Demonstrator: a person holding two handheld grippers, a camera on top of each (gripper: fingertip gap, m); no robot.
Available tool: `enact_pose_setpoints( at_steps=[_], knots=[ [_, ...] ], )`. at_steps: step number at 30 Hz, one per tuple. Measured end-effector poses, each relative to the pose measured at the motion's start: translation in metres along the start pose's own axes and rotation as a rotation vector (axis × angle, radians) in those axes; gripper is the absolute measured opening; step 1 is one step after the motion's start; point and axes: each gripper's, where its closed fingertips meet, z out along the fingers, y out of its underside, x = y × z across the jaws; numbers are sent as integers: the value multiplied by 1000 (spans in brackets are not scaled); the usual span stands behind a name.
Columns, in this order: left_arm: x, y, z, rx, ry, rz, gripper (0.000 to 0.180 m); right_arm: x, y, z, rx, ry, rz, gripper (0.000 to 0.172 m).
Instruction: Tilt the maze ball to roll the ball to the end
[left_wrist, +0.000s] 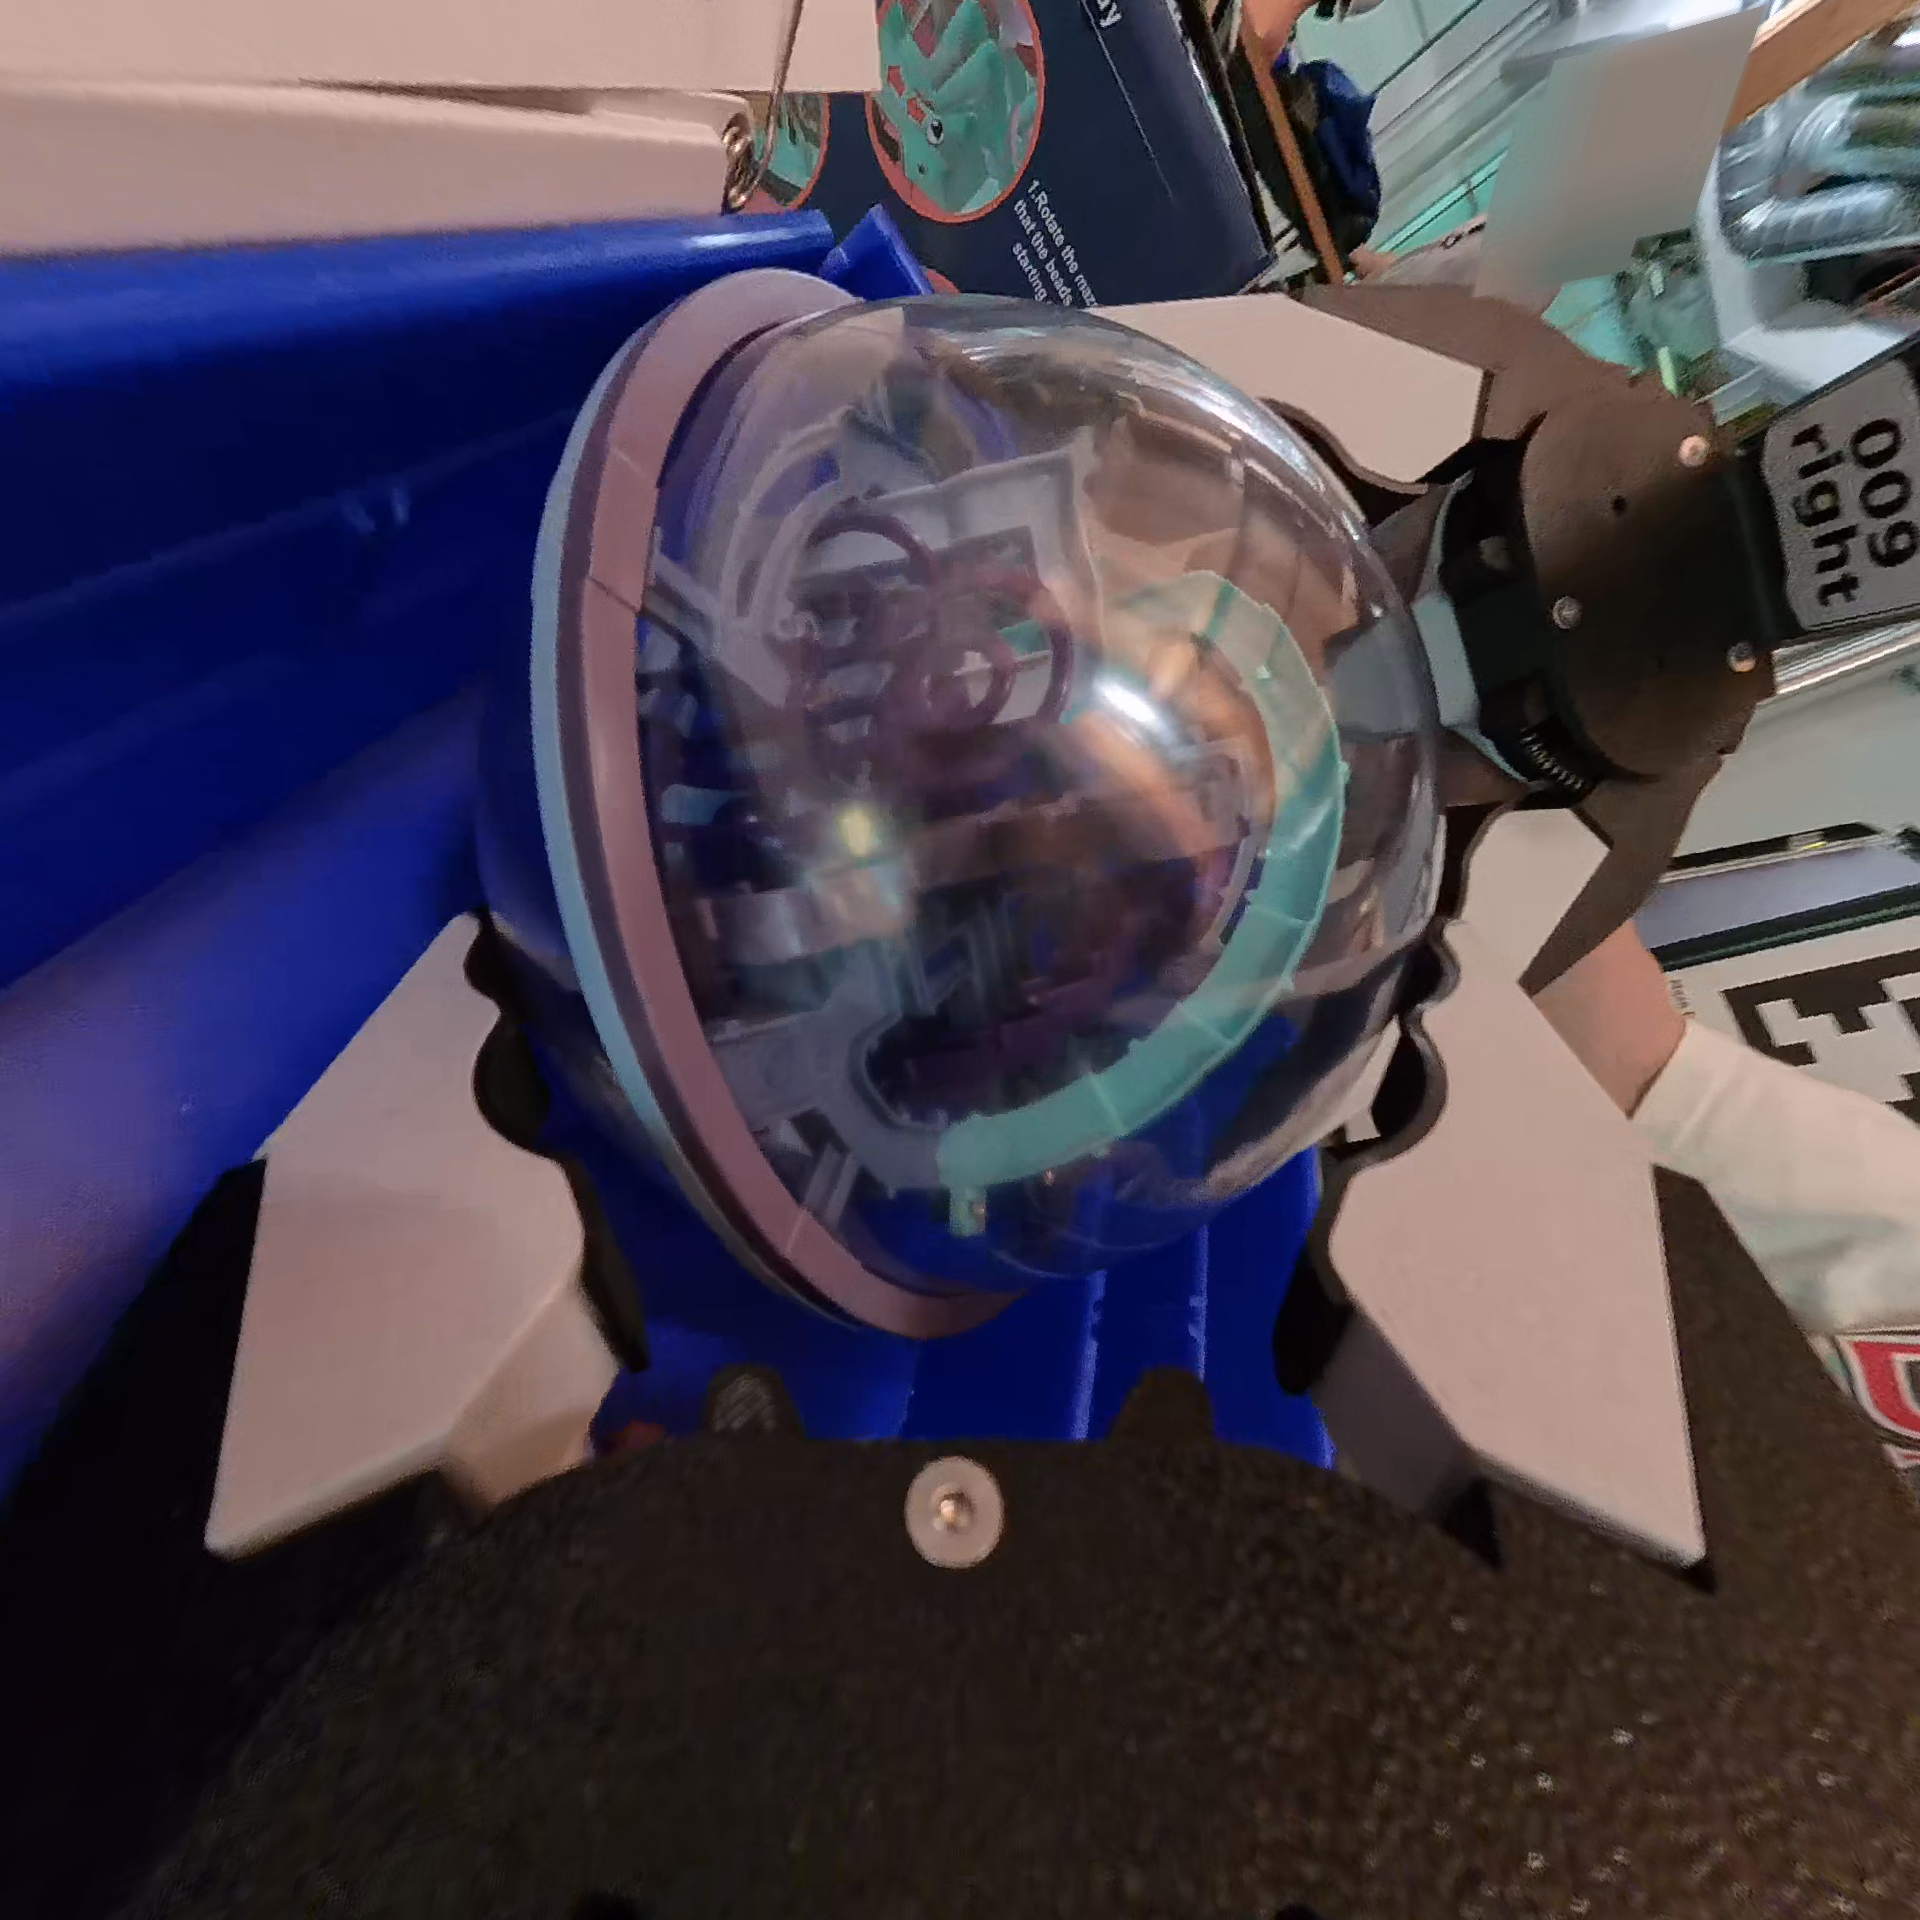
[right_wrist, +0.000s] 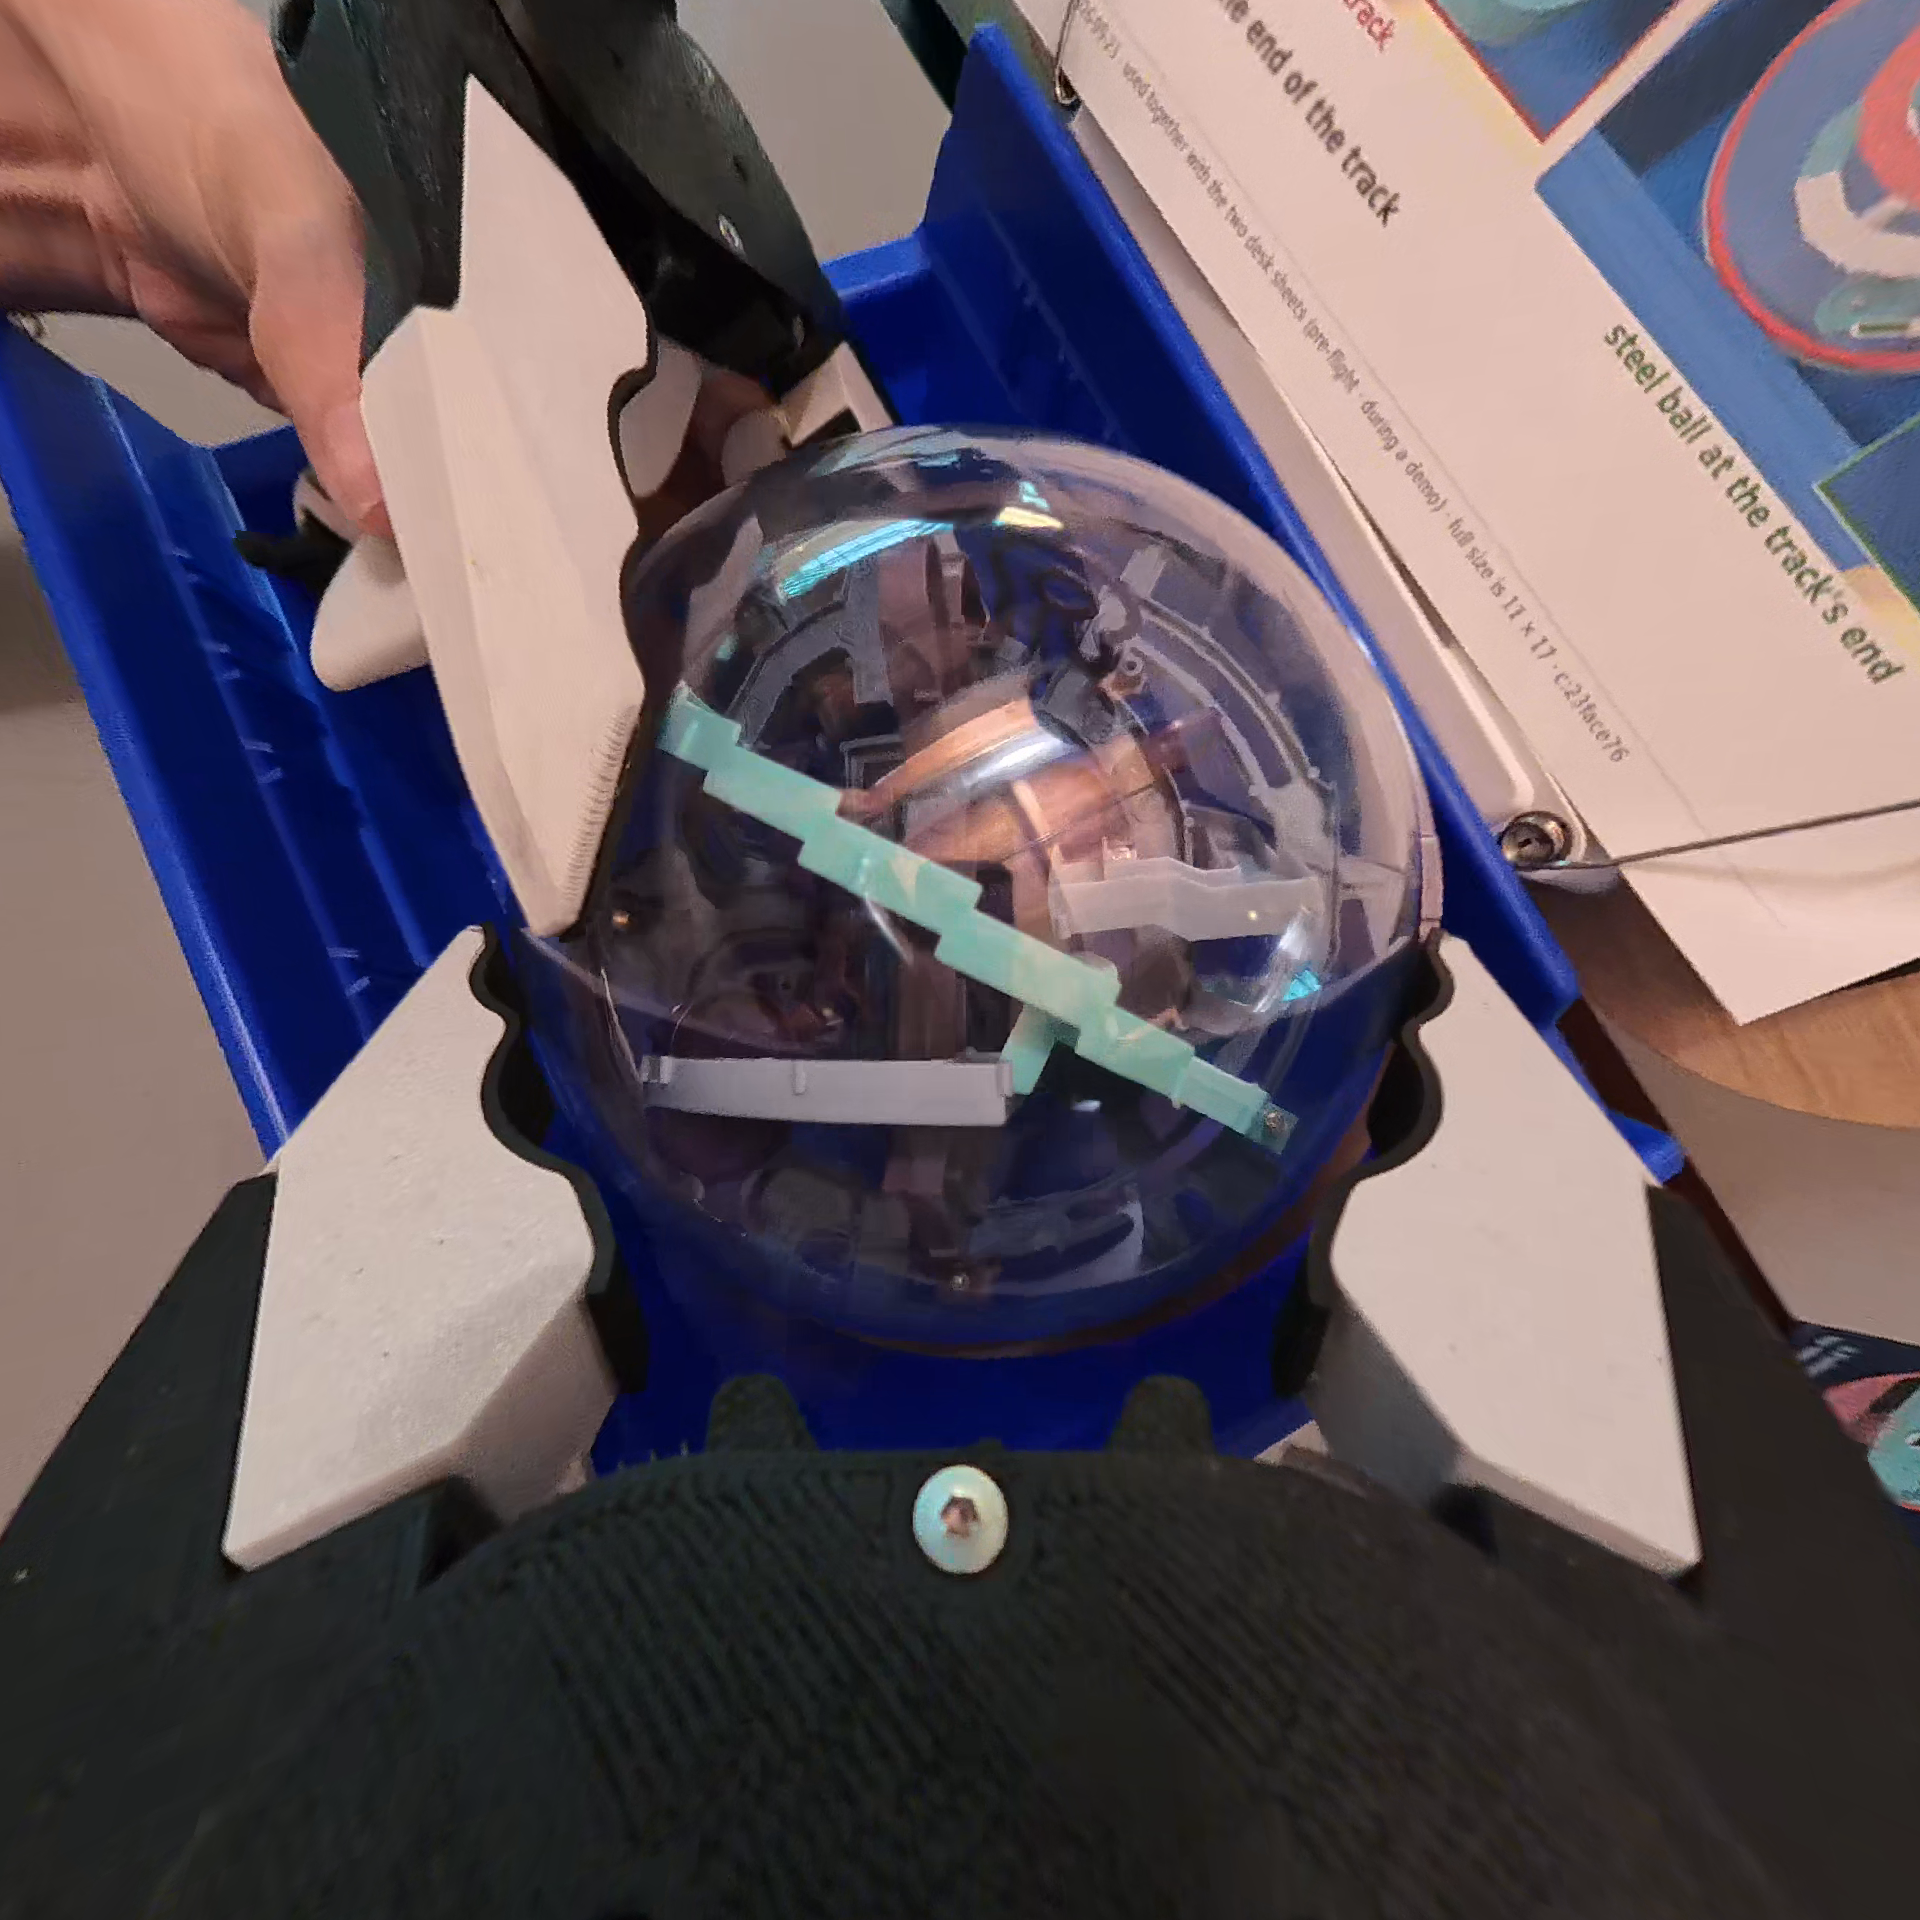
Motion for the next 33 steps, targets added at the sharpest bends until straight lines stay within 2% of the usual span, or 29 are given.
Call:
enact_pose_setpoints(
  at_steps=[1, 8, 10, 12, 15, 18, 21, 26, 30, 33],
  knots=[
    [0, -1, -2, 3, -12, 14, 158, 0, -2, 0, 1, 8, -13, 158],
    [9, -13, -10, 99, 99, -98, 158, 2, -26, -6, 111, -14, 54, 159],
    [2, -16, -8, 124, 91, -143, 158, 5, -24, 0, 109, -22, 93, 159],
    [-7, -7, -5, 83, 57, -173, 158, 3, -15, 8, 66, -39, 104, 159],
    [-6, -9, -4, 97, 76, -217, 158, 4, -19, 8, 67, -20, 122, 158],
    [-6, -8, -3, 85, 78, -223, 158, 3, -17, 7, 33, -24, 111, 157],
    [-6, -8, -3, 70, 71, -222, 158, 7, -14, -10, -4, -60, 74, 145],
    [-6, -8, -4, 71, 83, -219, 158, 43, -15, -38, 8, -105, 212, 143],
    [-7, -7, -6, 82, 110, -213, 158, 36, -4, -26, -48, -250, 264, 145],
    [-8, -9, -9, 100, 119, -183, 155, 21, 7, -12, -106, -313, 239, 155]
  ],
)
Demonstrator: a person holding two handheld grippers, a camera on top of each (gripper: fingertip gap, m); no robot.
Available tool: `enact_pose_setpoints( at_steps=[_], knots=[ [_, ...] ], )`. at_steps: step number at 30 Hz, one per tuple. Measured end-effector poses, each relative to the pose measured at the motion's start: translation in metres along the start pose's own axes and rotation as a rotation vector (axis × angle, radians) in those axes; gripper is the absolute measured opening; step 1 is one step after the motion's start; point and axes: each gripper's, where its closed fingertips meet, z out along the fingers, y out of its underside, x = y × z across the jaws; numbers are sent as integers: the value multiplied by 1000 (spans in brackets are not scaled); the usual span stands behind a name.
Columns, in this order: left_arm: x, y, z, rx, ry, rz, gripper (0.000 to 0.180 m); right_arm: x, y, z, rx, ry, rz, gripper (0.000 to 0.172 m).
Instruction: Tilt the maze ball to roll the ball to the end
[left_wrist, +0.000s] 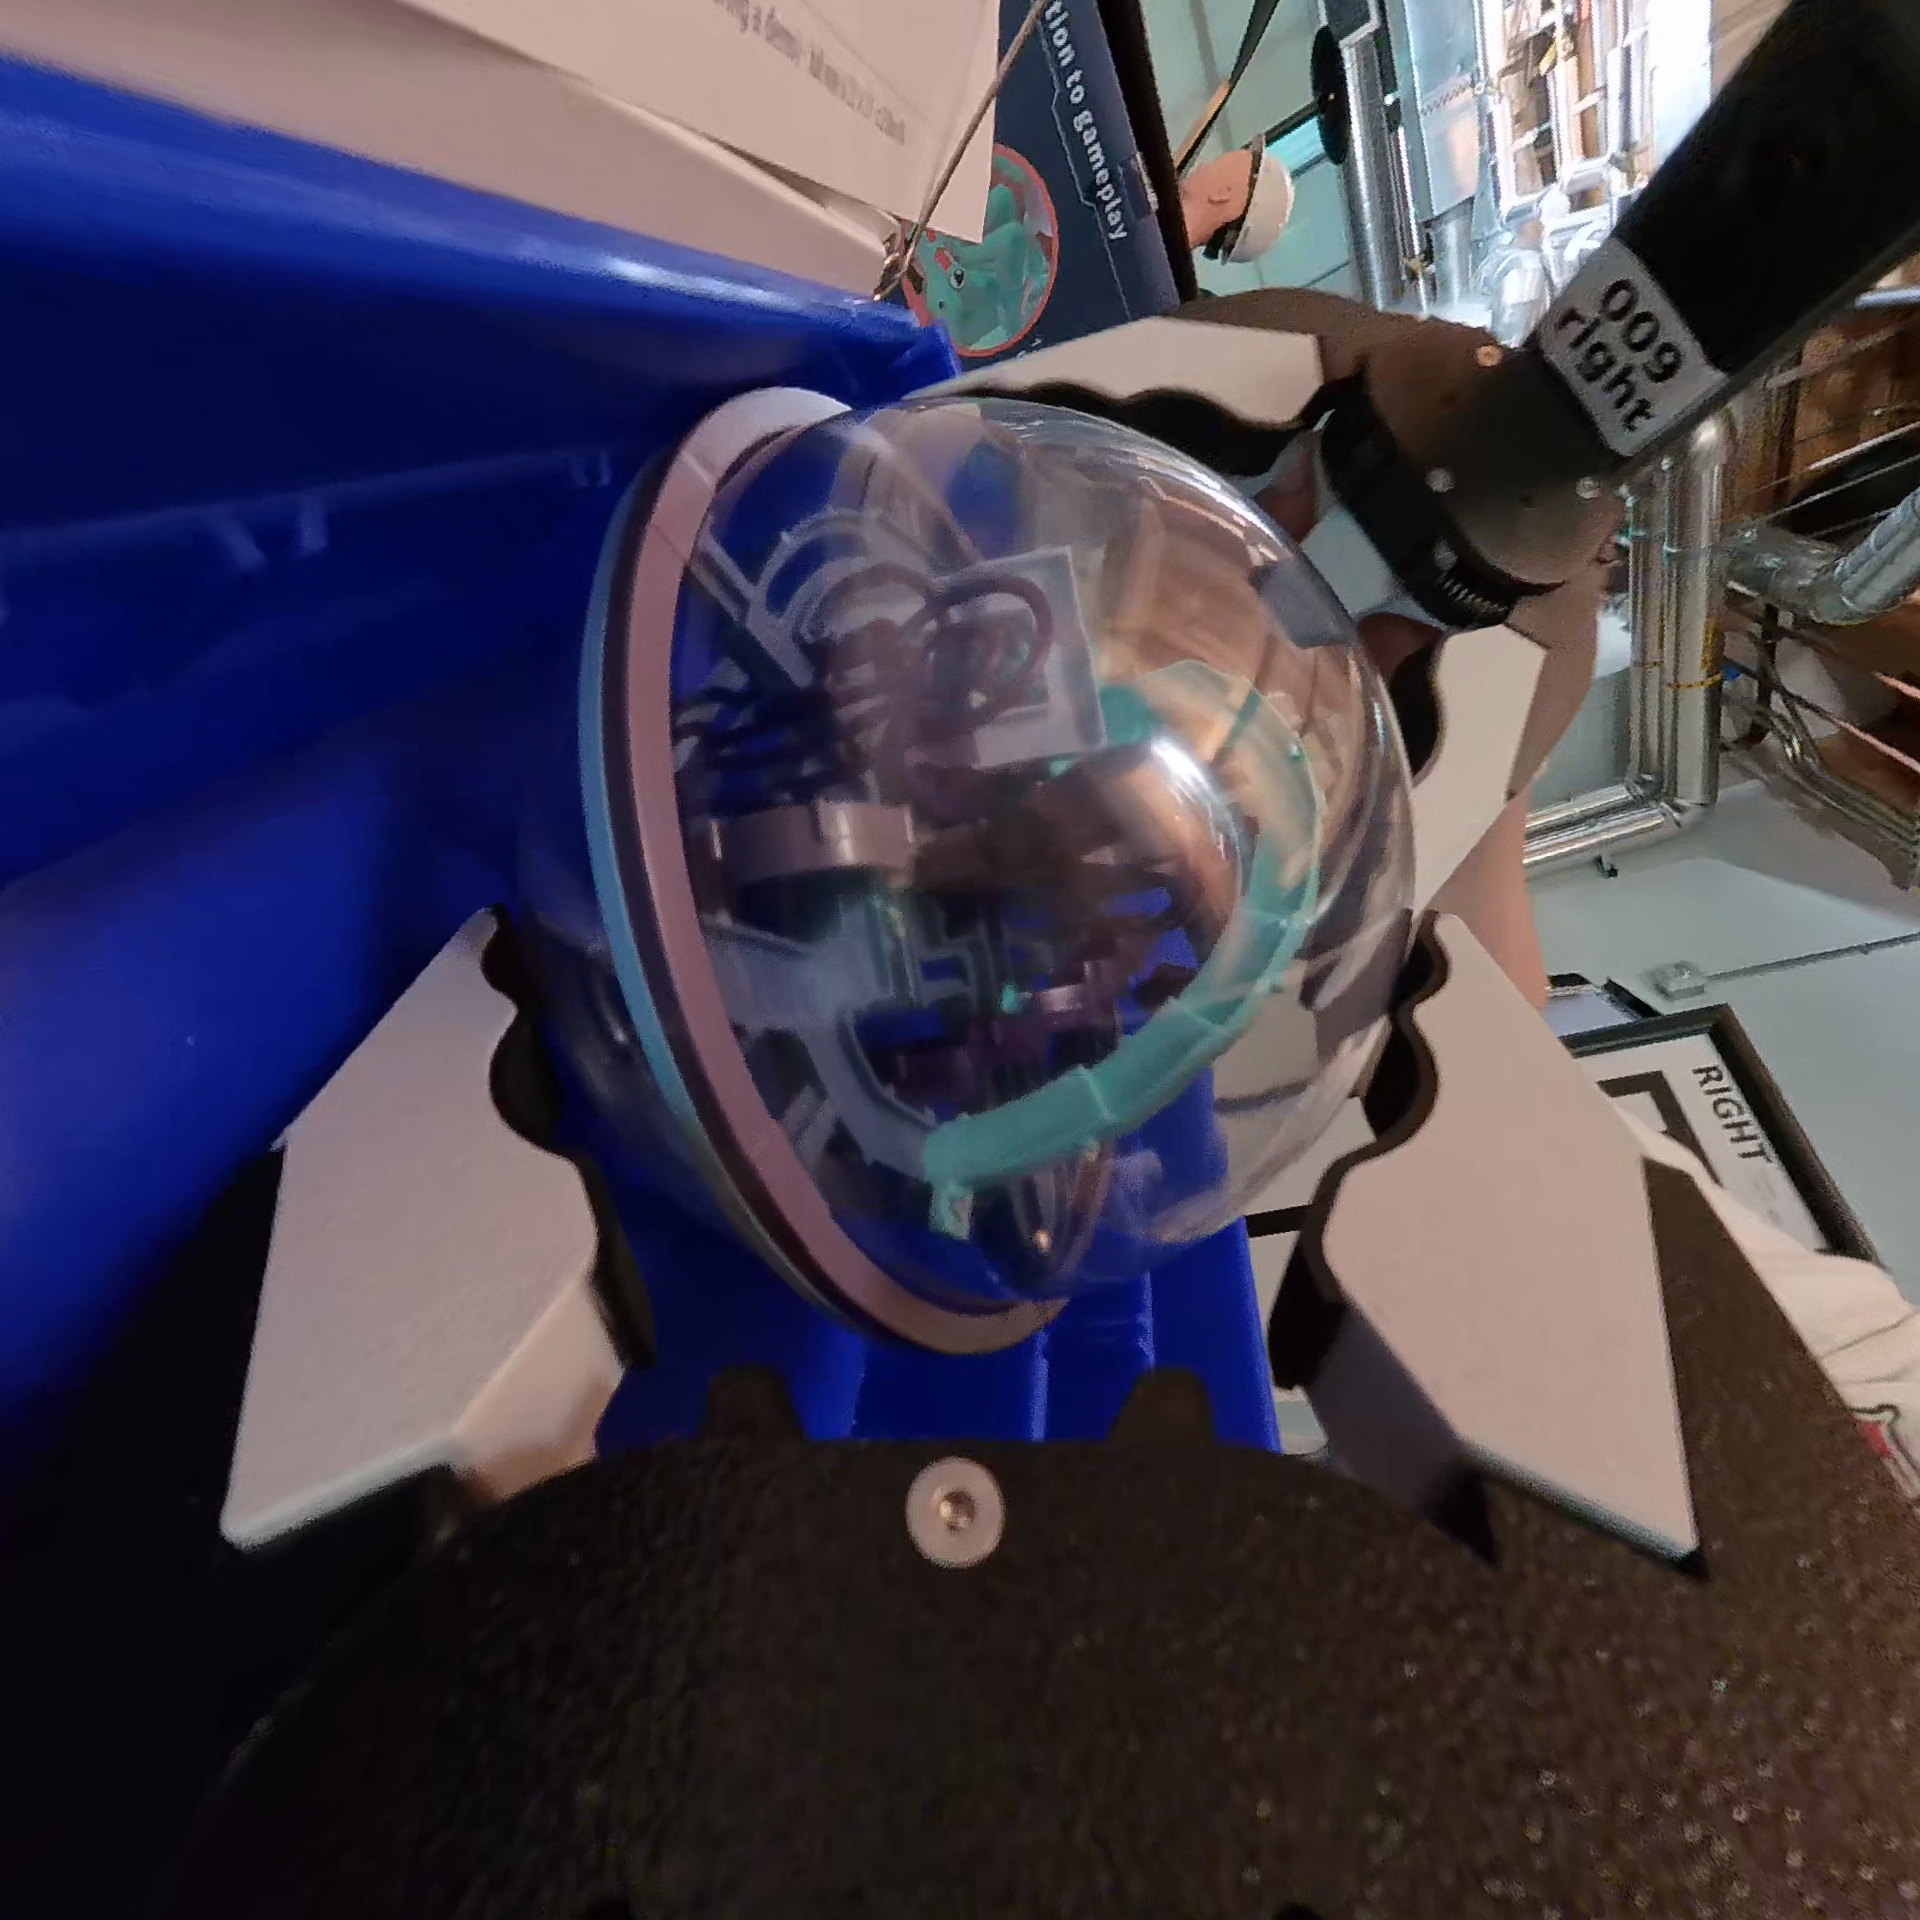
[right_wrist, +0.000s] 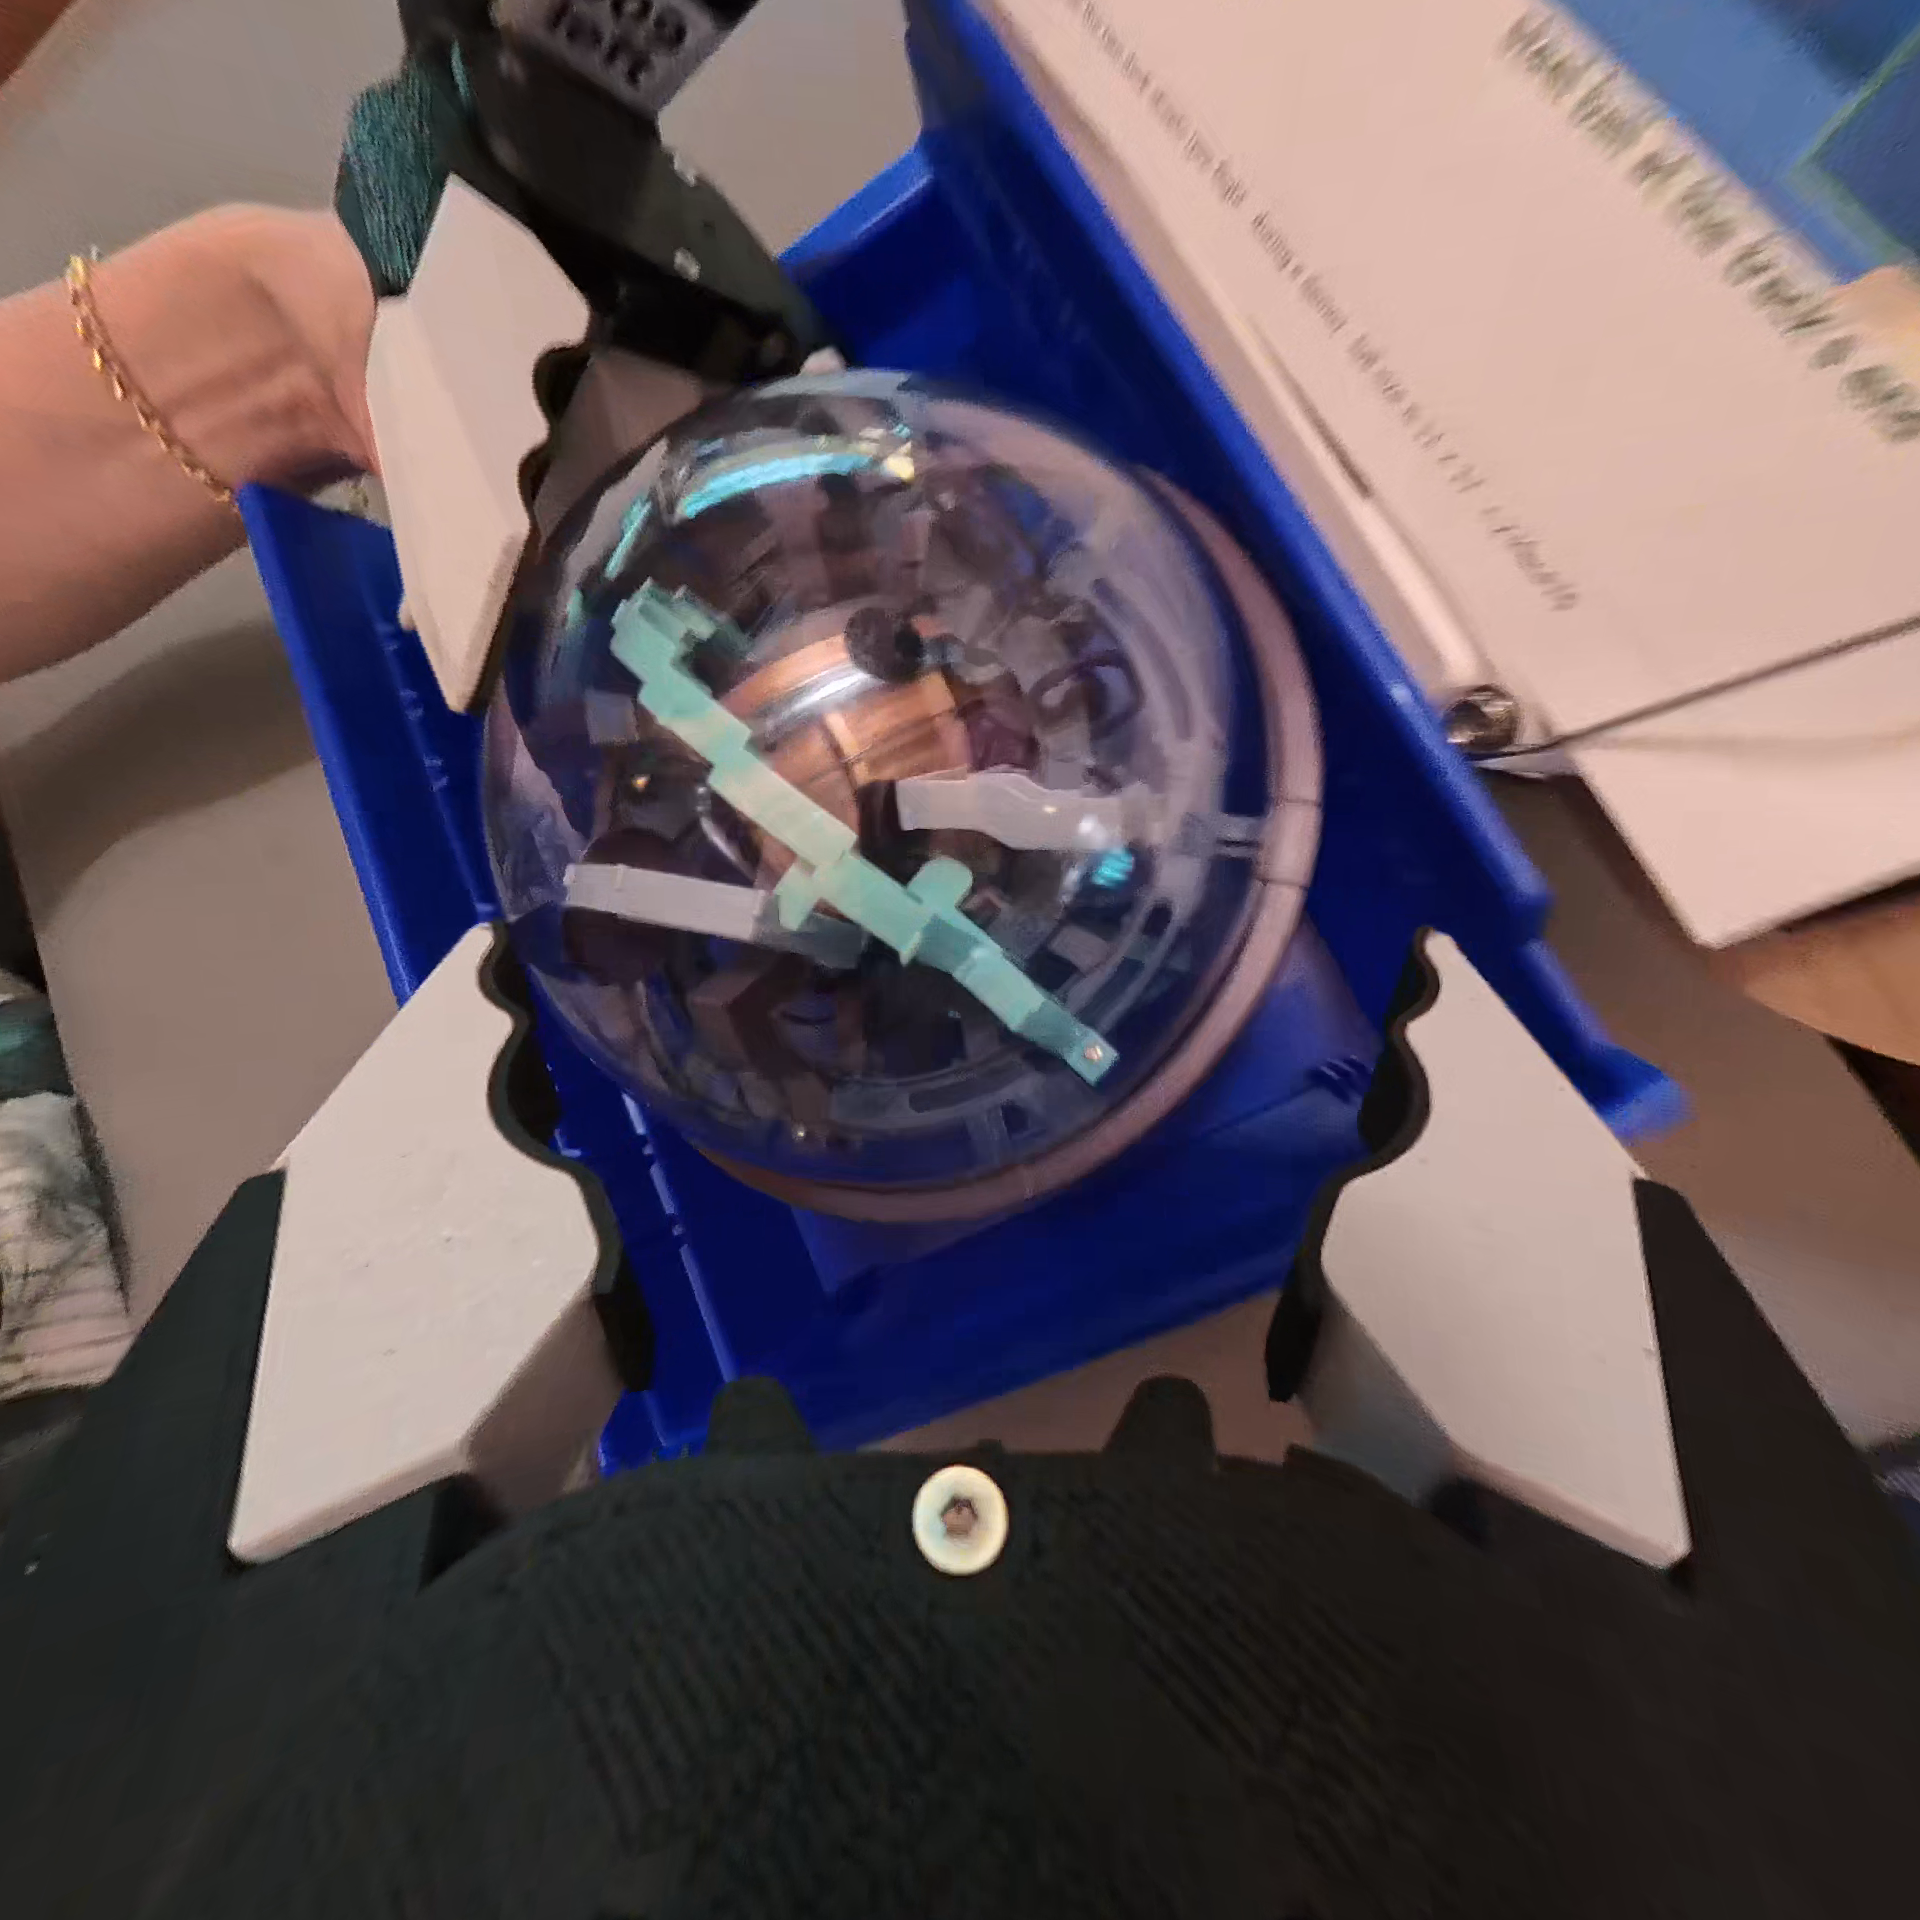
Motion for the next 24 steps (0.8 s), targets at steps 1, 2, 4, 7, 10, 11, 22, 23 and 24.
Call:
enact_pose_setpoints(
  at_steps=[1, 2, 4, 7, 10, 11, 22, 23, 24],
  knots=[
    [0, 0, -1, 3, -1, 20, 152, -2, 3, 6, -15, -1, -25, 157],
    [-1, 1, -2, -2, -8, 39, 152, -4, 3, 7, -7, 22, -77, 157],
    [0, 9, 2, -37, -6, 73, 155, -5, 11, 13, -54, 88, -177, 158],
    [1, 14, 10, -59, 21, 67, 158, -7, 12, 13, -39, 102, -156, 159],
    [1, 10, 13, -62, 18, 44, 158, -4, 15, 11, -42, 99, -108, 158],
    [1, 10, 13, -71, 16, 44, 158, -4, 15, 11, -39, 100, -104, 158],
    [6, 15, 20, -109, 47, 21, 159, -8, 14, 7, 92, 121, -85, 158],
    [7, 16, 20, -110, 52, 16, 159, -9, 13, 6, 118, 120, -80, 158],
    [9, 15, 20, -104, 58, 9, 158, -10, 11, 5, 143, 121, -68, 158]
  ],
)
